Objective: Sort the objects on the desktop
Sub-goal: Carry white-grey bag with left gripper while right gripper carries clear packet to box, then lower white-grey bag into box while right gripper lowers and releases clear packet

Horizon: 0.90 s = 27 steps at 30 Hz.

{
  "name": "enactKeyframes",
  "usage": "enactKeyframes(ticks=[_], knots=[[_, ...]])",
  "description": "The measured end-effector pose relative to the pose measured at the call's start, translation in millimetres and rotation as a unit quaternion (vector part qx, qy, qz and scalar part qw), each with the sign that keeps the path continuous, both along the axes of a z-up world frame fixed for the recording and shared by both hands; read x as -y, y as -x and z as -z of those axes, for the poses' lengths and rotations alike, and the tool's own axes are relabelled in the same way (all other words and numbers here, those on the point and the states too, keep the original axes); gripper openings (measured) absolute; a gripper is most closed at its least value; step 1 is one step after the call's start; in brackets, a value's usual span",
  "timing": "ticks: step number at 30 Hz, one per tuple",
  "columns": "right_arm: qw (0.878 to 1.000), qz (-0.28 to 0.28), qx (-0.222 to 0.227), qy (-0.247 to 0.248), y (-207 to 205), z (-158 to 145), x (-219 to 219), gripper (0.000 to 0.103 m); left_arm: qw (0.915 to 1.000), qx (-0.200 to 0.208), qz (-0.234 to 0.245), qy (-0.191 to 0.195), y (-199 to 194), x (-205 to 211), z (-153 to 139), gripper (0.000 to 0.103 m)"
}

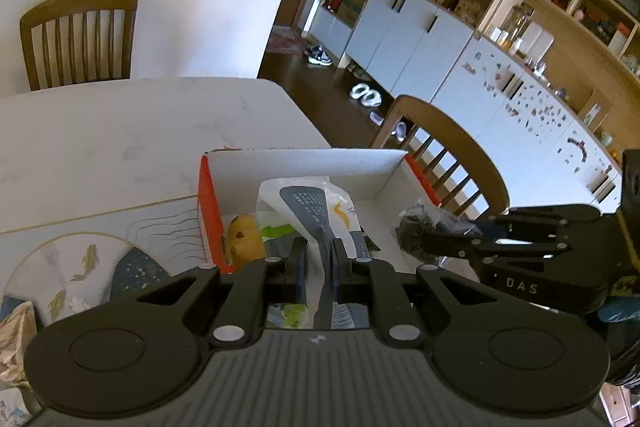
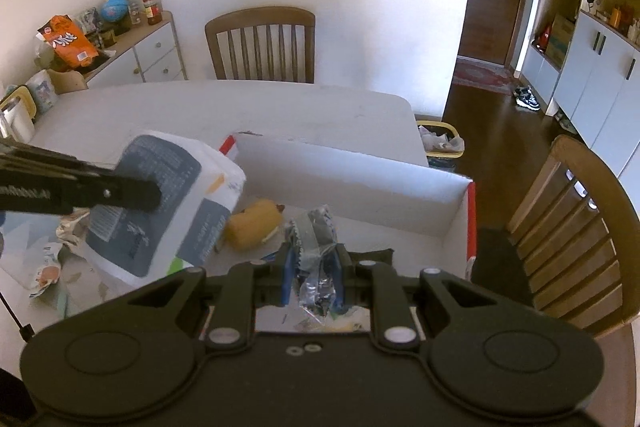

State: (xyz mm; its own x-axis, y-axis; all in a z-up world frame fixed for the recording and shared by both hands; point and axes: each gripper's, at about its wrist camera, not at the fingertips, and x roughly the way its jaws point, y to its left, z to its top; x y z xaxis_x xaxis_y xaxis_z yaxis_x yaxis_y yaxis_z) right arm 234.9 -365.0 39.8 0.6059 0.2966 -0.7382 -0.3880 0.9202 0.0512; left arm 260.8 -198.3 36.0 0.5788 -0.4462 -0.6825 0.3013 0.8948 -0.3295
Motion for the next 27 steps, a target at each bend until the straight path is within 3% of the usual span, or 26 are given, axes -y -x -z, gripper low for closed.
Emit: enactKeyframes(ticks=[27], knots=[[0.998, 0.021, -0.053, 0.022, -68.3, 57.2, 12.4, 0.019, 0.9923, -0.042, 0.044, -0.108, -43.5, 57.9, 62.1, 0.011]])
